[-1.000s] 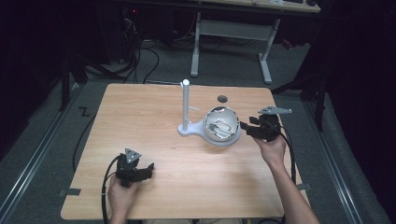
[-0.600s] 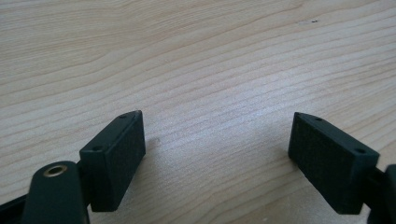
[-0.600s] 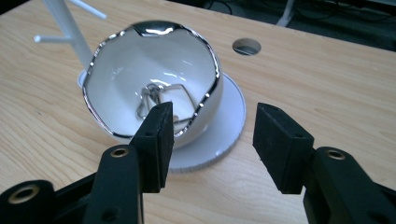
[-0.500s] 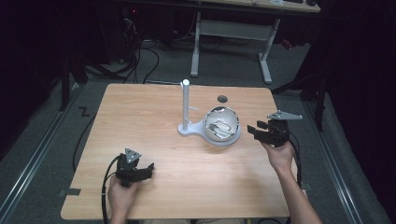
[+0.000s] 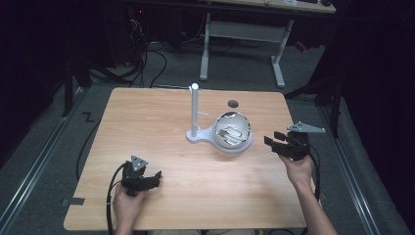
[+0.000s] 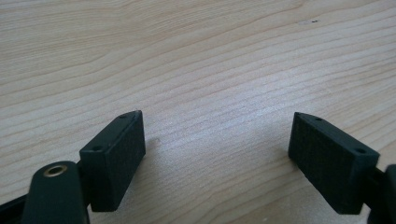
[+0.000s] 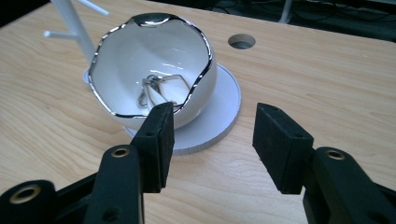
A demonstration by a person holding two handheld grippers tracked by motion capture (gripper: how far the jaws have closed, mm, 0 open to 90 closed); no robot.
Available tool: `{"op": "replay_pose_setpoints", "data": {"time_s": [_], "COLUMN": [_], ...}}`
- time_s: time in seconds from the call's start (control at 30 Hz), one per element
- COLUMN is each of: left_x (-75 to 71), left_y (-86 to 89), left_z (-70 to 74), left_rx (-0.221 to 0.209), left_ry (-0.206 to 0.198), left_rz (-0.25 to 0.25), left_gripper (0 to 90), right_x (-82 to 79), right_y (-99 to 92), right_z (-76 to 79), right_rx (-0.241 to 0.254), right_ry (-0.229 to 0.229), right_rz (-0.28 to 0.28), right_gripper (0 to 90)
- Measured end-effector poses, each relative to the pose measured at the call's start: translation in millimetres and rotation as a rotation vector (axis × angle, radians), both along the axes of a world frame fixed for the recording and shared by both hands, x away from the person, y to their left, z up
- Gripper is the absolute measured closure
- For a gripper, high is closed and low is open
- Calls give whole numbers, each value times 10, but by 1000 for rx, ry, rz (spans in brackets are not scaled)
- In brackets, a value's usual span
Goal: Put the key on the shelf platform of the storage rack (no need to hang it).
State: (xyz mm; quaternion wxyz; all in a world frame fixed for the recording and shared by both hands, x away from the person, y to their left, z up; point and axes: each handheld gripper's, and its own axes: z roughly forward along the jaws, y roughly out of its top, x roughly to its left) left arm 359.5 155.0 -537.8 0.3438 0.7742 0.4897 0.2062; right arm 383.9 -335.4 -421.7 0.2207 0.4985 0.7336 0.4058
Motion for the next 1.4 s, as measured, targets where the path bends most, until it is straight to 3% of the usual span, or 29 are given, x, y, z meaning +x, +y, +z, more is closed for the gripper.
{"op": "replay_pose_setpoints", "data": {"time_s": [0.07,0.63,1.4], "left_x": [0,0,0], "left_y": [0,0,-1], "left_z": [0,0,0], "left_rx": [0,0,1], "left_ry": [0,0,-1], "left_rz": [0,0,0], "left_gripper": [190,190,190], "right_x": [-46,-284,-561], "right_y": [-14,-204,-221], "right_z": [9,-65,-221], "right_rx": [-11,68,106], "right_ry": [-10,-11,-25], "right_rz": [2,-4,12], "right_gripper": [492,487,468]}}
